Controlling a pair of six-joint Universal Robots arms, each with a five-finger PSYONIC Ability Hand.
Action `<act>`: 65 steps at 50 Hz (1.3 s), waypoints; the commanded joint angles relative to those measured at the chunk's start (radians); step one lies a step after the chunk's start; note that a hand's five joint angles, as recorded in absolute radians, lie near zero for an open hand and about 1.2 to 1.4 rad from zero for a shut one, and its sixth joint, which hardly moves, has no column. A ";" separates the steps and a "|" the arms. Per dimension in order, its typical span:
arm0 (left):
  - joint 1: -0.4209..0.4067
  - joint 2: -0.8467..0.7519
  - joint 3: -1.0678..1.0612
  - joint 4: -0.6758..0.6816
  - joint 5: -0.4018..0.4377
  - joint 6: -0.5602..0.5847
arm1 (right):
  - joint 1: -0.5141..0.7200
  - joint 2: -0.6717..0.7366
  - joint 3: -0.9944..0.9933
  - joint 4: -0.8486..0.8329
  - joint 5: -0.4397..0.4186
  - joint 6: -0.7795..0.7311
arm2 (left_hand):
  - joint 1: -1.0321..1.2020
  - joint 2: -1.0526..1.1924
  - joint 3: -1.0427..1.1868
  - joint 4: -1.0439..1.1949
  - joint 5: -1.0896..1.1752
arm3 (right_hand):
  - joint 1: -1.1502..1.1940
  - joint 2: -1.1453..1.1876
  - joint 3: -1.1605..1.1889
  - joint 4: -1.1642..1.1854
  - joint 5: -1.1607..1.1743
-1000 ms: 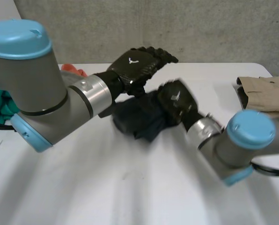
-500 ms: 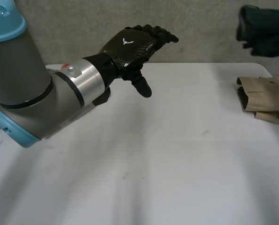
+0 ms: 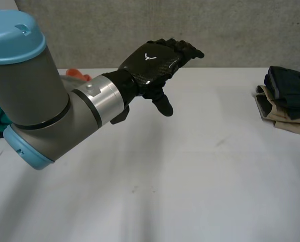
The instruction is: Fold the laundry.
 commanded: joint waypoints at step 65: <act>0.650 -0.597 0.203 0.275 -0.016 0.518 | 0.714 -0.724 0.848 0.444 0.405 -0.594 | 0.139 0.120 0.121 0.121 0.102 | -0.870 -0.986 -1.006 -1.032 -0.958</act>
